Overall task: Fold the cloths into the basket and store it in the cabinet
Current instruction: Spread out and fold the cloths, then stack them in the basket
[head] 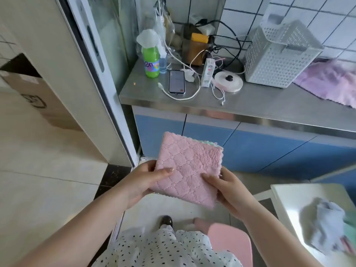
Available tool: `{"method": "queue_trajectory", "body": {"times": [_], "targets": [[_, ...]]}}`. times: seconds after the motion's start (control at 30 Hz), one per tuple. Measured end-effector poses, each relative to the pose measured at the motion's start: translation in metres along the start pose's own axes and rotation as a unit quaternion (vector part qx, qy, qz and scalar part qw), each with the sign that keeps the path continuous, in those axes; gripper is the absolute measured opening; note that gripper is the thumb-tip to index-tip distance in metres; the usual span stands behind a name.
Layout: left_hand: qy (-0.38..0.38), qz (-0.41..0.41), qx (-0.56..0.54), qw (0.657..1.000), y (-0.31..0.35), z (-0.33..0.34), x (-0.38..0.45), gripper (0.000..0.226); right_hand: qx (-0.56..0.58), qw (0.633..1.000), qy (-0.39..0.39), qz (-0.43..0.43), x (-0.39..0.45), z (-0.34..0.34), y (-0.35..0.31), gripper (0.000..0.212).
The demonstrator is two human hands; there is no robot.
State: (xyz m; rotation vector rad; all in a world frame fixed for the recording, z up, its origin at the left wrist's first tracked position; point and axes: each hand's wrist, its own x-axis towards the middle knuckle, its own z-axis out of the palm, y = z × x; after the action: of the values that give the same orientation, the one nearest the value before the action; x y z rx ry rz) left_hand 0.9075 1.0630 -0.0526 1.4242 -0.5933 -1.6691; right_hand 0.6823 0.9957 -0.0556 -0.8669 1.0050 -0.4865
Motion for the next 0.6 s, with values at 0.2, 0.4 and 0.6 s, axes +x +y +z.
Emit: {"method": "queue_trajectory", "body": {"times": [0.2,0.4,0.6], "targets": [[-0.042,-0.005,0.042,0.998,0.072,0.006,0.072,0.054,0.023,0.998,0.051,-0.022,0.048,-0.016,-0.055,0.049],[-0.093,-0.006,0.064,0.994,0.137,0.014,0.152,0.056,0.039,0.991,0.119,-0.046,0.093,-0.034,-0.105,0.049],[-0.146,-0.002,0.096,0.985,0.2,0.039,0.228,0.043,0.068,0.978,0.179,-0.087,0.121,-0.058,-0.155,0.046]]}}
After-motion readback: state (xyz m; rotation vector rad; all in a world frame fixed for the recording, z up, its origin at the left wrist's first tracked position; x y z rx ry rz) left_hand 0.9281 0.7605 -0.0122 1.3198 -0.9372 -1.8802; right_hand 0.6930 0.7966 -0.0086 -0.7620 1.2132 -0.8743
